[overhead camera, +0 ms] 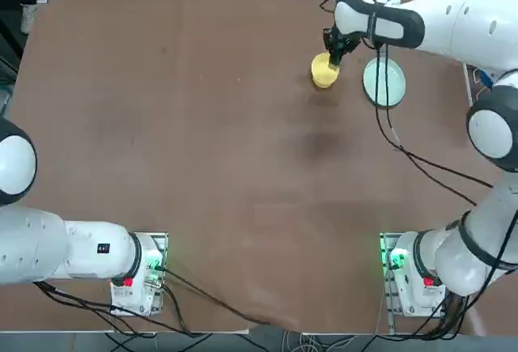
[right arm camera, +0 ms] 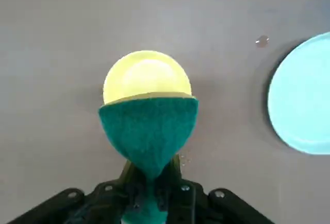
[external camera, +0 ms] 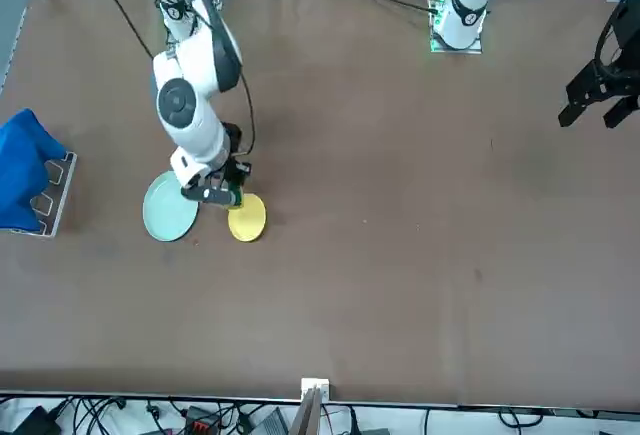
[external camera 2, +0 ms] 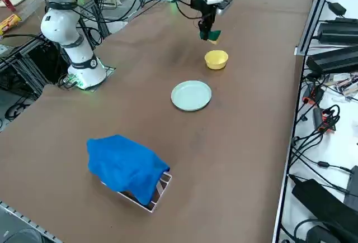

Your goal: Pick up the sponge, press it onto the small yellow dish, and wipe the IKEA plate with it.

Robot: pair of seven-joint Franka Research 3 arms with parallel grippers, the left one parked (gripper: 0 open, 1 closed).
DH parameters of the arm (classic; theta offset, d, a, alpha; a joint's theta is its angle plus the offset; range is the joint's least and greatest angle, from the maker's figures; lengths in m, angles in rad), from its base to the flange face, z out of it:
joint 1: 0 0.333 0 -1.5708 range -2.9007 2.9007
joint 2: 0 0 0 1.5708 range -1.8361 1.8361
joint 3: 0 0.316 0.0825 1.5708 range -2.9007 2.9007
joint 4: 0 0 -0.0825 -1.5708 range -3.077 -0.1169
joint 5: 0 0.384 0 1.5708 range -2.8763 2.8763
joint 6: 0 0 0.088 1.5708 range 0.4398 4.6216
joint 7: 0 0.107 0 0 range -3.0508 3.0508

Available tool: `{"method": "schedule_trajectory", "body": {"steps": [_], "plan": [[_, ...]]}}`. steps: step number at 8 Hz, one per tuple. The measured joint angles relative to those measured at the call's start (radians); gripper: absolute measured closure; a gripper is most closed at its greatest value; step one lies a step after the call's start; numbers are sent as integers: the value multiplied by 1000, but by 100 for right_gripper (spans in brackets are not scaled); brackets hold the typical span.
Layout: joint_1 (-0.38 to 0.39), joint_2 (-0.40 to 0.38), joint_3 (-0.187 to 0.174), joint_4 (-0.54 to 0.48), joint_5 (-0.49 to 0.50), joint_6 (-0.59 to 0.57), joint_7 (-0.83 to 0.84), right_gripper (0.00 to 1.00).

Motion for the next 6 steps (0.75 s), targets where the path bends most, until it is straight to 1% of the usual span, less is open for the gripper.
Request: {"method": "schedule_trajectory", "body": {"steps": [2,3,6], "plan": [[-3,76,0,87,5,-49,-35,86],[-11,113,0,107,13,-55,-65,86],[-37,184,0,119,52,-56,-164,86]]}}
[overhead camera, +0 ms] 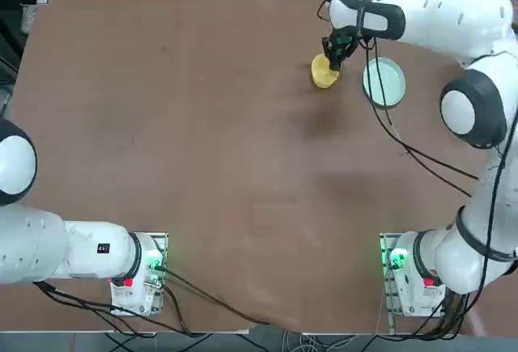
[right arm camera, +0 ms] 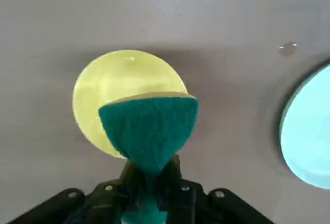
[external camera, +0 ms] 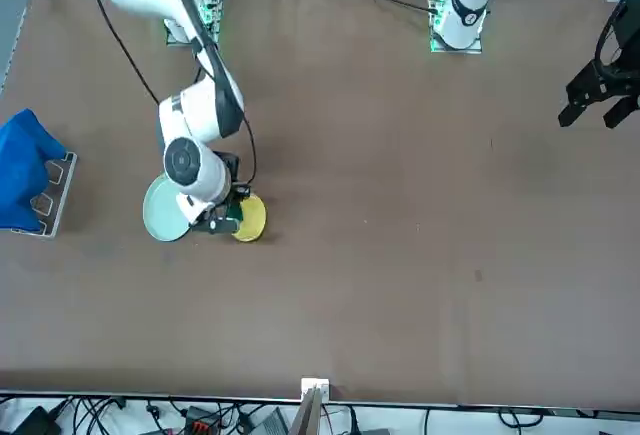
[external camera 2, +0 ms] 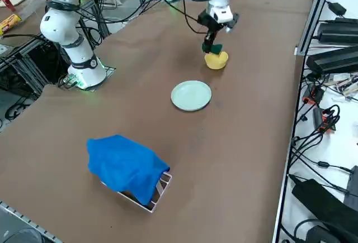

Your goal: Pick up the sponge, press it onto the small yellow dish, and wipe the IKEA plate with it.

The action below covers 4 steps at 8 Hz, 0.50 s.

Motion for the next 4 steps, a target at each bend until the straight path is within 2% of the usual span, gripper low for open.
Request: {"method": "schedule_trajectory", "body": {"steps": [4], "plan": [[0,45,7,8,33,-6,-67,86]]}}
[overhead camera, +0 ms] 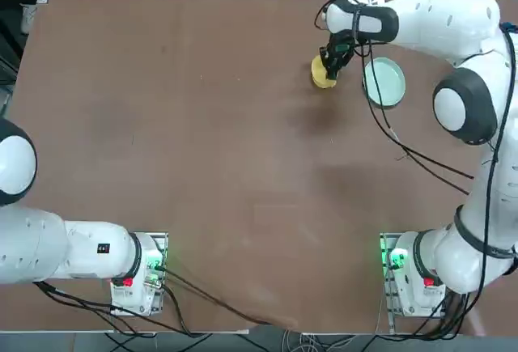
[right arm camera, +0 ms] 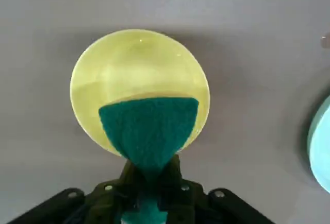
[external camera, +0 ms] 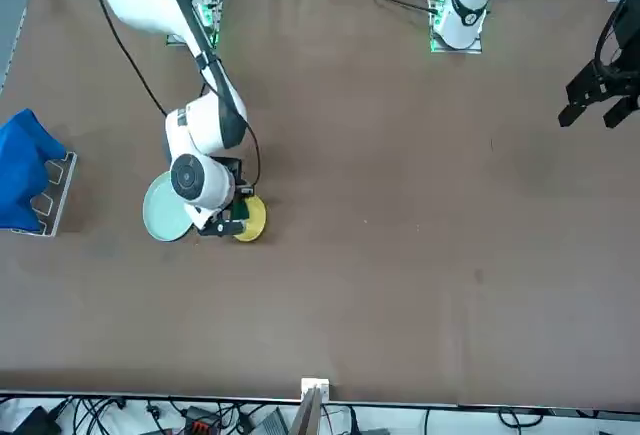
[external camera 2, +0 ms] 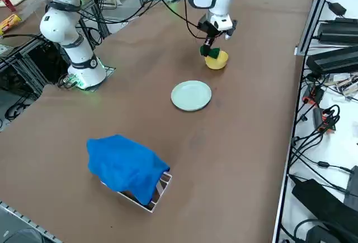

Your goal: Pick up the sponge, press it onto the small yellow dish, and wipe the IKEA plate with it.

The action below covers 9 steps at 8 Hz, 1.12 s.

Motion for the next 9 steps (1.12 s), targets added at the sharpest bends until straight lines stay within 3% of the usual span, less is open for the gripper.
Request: {"method": "schedule_trajectory", "body": {"steps": [9], "plan": [[-17,47,-1,30,0,-3,-59,86]]}}
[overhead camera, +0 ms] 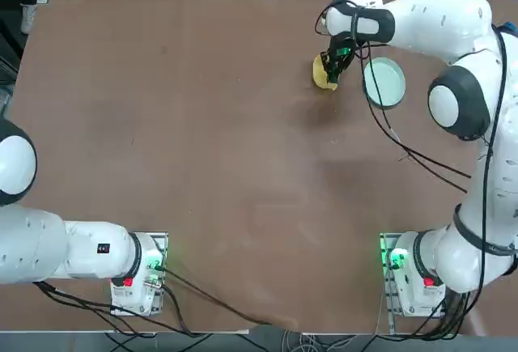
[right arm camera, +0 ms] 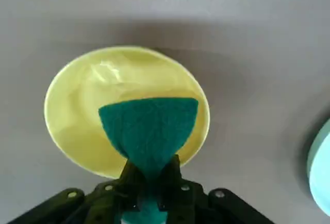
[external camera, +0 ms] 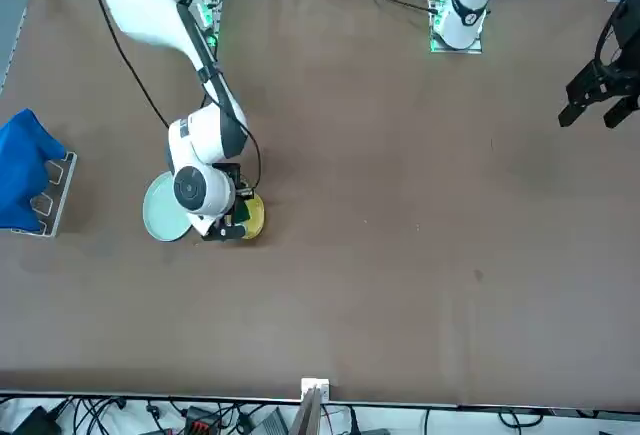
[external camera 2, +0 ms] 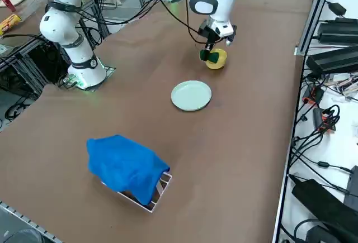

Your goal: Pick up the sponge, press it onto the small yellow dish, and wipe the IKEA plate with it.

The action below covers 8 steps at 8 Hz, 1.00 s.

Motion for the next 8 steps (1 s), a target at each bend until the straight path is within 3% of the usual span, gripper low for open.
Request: {"method": "schedule_trajectory", "body": {"steps": [8], "plan": [[5,43,1,64,14,-1,-9,87]]}}
